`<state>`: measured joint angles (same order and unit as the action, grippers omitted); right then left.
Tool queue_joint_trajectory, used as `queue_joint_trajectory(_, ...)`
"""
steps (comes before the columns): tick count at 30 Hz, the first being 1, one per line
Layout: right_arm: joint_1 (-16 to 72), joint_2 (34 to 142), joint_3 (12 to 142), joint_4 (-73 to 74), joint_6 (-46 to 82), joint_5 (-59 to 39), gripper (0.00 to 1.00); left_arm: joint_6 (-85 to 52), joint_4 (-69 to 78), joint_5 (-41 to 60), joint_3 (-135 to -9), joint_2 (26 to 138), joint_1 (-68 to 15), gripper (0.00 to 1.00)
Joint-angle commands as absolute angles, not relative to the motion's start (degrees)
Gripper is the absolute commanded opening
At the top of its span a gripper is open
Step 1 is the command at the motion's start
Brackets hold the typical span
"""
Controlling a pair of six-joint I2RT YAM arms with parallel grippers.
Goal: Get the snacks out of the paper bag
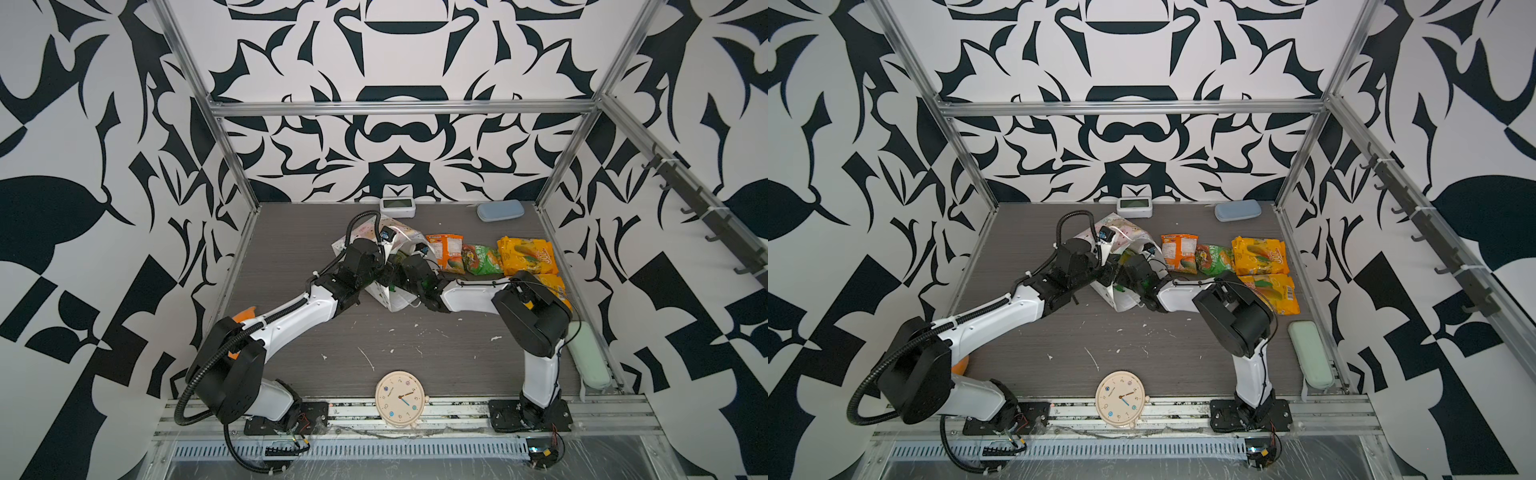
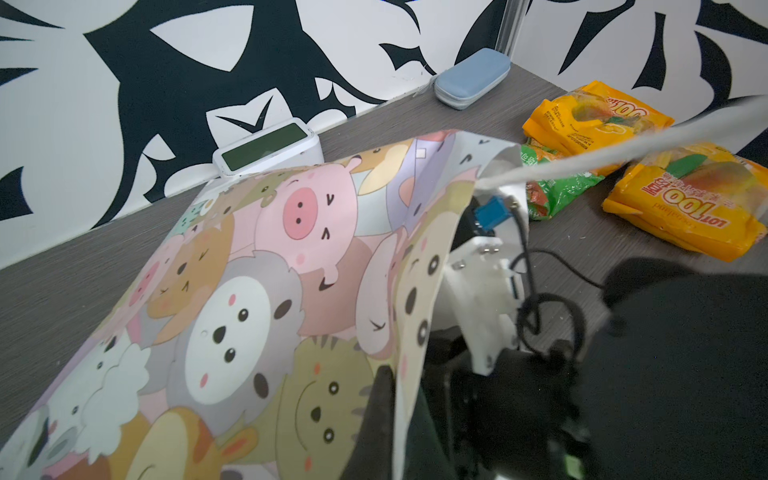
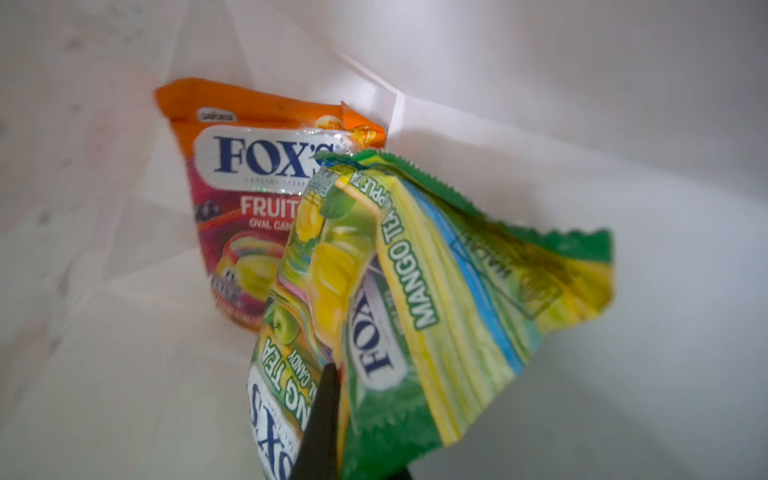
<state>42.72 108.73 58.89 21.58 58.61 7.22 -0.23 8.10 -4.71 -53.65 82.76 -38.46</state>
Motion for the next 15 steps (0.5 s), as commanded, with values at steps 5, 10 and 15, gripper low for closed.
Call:
queue_joint_trajectory(5, 40.8, 98.7, 56.2, 18.4, 56.9, 5.4, 0.00, -0.8, 9.0, -5.4, -53.6, 84.3, -37.6, 0.00)
queue_joint_trajectory(10, 40.5, 95.0, 55.1, 16.3, 55.3, 5.9, 0.00, -1.0, 8.7, -5.3, -54.4, 85.6, -37.6, 0.00)
queue_joint_trajectory(15, 39.2, 93.5, 56.8, 16.2, 50.5, 3.2, 0.00, -1.4, 8.7, -4.4, -55.2, 87.0, -37.6, 0.00)
